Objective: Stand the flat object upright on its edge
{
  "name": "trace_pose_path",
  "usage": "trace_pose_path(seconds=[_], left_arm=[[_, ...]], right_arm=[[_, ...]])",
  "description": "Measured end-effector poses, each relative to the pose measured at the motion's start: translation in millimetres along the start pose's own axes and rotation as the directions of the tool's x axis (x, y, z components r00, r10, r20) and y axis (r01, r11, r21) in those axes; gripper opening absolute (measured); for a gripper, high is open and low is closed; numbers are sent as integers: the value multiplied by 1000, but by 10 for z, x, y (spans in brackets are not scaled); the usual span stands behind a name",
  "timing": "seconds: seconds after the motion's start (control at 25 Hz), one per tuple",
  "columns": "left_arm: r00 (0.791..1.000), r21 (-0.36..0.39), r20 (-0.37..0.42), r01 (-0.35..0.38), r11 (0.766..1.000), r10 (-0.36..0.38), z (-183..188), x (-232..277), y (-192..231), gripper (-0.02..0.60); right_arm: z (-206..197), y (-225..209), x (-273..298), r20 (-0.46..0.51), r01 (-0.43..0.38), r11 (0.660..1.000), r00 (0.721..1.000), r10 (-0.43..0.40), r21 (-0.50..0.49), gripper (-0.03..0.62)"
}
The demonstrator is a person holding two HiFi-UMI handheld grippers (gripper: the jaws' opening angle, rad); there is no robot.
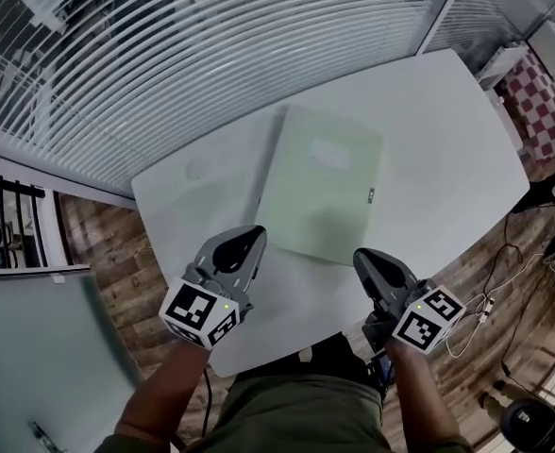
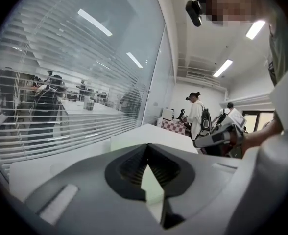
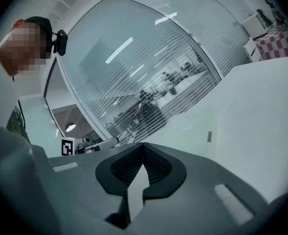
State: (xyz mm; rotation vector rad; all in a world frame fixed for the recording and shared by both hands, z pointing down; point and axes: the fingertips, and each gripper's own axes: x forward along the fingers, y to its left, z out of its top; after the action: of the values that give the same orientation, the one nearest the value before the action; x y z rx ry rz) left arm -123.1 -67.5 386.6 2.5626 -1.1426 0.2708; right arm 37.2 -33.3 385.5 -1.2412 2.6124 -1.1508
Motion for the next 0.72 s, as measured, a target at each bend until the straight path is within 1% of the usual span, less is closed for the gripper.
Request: trace_pose_path(seconds=[0.24,0.72], left_arm=[[999,9,-27,-27,1000,27,-60,228,112,0],[994,24,-78,-75,997,76,-71,615,338,2]], right_arm=[[47,-297,74,-18,34,999,999,-34,-10,11],[198,-723,281,-53,41,999,998,-41,-2,12]])
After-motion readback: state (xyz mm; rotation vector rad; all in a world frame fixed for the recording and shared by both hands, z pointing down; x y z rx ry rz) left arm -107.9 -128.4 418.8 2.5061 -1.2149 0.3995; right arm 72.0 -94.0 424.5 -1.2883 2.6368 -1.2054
